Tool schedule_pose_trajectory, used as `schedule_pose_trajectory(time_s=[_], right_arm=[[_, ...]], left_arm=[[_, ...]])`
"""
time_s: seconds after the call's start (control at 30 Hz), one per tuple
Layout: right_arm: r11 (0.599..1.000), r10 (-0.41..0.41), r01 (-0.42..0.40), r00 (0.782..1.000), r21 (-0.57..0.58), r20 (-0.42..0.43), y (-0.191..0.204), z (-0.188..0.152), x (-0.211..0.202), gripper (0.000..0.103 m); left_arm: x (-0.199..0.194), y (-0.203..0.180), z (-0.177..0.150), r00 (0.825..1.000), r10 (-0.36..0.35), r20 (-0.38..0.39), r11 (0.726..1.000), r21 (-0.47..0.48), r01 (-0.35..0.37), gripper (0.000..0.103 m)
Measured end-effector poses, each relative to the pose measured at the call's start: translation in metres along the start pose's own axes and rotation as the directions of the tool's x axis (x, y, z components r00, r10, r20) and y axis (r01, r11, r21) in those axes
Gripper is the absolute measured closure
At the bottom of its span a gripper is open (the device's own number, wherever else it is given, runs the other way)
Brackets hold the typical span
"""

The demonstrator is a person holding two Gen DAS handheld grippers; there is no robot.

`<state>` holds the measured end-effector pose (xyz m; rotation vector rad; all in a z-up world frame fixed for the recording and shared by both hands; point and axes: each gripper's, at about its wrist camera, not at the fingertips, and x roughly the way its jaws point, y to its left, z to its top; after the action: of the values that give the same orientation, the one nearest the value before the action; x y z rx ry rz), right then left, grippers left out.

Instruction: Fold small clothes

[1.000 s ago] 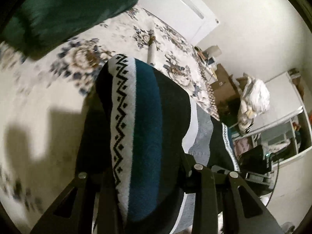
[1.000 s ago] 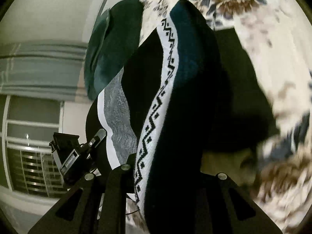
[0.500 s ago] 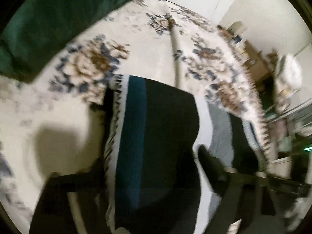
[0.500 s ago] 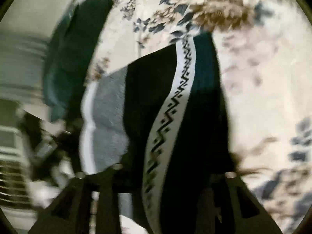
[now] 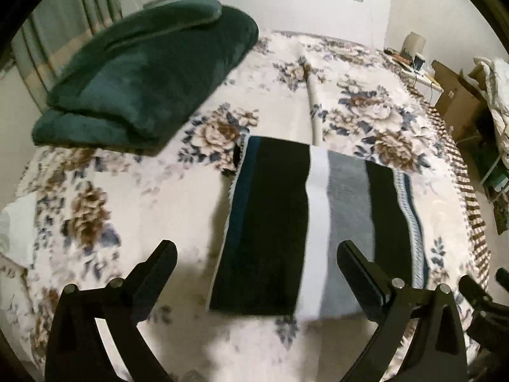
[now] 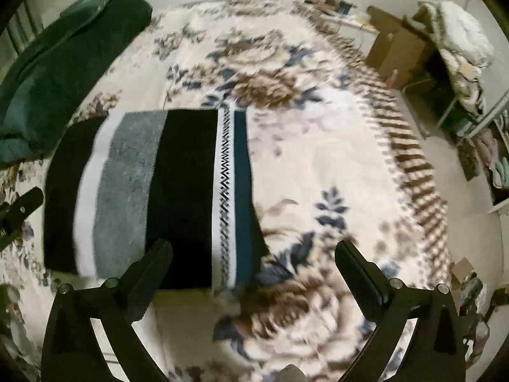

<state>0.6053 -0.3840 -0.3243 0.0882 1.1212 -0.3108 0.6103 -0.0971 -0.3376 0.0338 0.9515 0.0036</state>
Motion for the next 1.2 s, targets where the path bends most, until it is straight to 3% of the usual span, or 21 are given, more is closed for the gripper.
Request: schedule_pose_trajectory(time_s=[0.4,0.77,0.97,1.2], right_arm=[[0.999,-0.053,0.054,0.98,-0.002,0.193,-0.041,-0.06,-0.231,0.0],[0.999,-0.014,0.023,0.946,-0.024,0.324,-0.065,-0.126,-0.419,0.0],[0.999,0.029,-0.014,0.923,-0.043,0.385,-0.074,-0.158,-0.497,0.0],[0.998,0.05,-0.03,0.905,-0.056,0.421,-0.082,-0.179,-0.551,0.0]], left_arm=[[-0.206,-0.02,-0.046,0.996,-0.003,0.087,1.0,0.028,0.001,0.0],[-0.358,-0.017,-0.088,0.989,0.007,0.146,1.0,0.008,-0.008,0.0],[-0.409,-0.018,-0.104,0.983,0.008,0.184,1.0,0.009,-0.01,0.0],[-0.446,-0.018,-0.118,0.976,0.001,0.217,1.0,0.009,-0.003,0.0]])
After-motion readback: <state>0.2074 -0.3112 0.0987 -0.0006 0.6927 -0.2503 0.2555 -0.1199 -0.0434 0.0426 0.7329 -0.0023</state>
